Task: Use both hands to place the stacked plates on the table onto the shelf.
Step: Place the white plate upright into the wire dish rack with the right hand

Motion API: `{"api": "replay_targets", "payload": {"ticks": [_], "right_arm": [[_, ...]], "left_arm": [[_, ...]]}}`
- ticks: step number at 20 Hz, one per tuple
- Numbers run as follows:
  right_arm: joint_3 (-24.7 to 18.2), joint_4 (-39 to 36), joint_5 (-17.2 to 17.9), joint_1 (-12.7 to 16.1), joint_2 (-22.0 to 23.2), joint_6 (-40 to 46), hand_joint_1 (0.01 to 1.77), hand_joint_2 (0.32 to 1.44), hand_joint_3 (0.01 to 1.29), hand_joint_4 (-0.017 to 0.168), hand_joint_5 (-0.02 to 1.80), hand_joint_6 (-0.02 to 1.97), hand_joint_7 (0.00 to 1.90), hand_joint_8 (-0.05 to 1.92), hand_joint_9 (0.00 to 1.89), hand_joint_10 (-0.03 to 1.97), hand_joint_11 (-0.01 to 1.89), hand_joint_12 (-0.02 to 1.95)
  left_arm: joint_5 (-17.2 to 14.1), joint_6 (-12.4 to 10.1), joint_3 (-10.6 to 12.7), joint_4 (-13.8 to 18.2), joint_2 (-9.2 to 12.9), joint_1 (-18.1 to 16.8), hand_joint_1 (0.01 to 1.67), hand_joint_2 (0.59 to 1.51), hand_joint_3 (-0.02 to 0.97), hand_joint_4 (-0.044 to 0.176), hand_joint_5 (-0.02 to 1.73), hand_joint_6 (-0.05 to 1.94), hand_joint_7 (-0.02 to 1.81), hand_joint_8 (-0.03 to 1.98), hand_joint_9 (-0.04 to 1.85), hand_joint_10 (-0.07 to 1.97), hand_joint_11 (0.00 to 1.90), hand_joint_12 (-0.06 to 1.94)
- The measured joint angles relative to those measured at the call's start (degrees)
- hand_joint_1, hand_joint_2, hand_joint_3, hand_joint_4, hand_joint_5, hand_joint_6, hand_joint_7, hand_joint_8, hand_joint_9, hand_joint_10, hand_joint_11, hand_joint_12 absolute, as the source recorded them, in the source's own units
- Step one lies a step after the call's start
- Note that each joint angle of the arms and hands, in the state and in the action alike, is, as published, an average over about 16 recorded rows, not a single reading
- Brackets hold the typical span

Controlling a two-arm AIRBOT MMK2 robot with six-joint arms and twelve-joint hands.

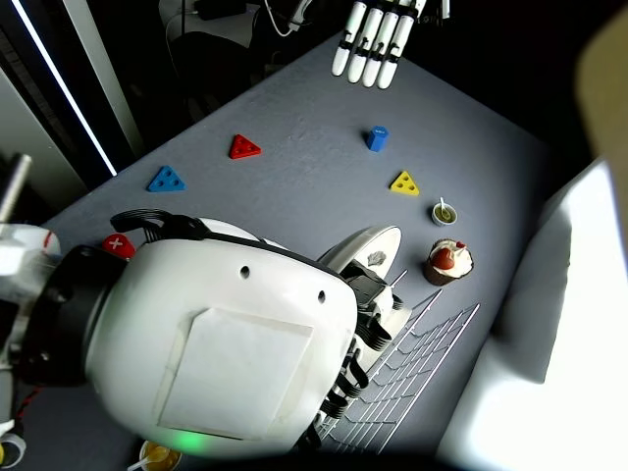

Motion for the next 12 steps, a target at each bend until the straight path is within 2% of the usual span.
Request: {"api": "replay_targets", "payload": {"ticks": [12], "right_arm": [[4.2,1.3,3.7,-4.7,-3.5,0.6,1.49,0.95,0.01,-0.009,0.91,0.84,1.10,0.55,1.19,0.63,0.99,1.31]], "left_arm": [[0.6,0.0,-1.5,-0.2,-0.2,0.1,0.14,0.992,0.005,0.006,0.11,0.02,0.15,0.00,0.14,0.02,0.14,0.02]]}}
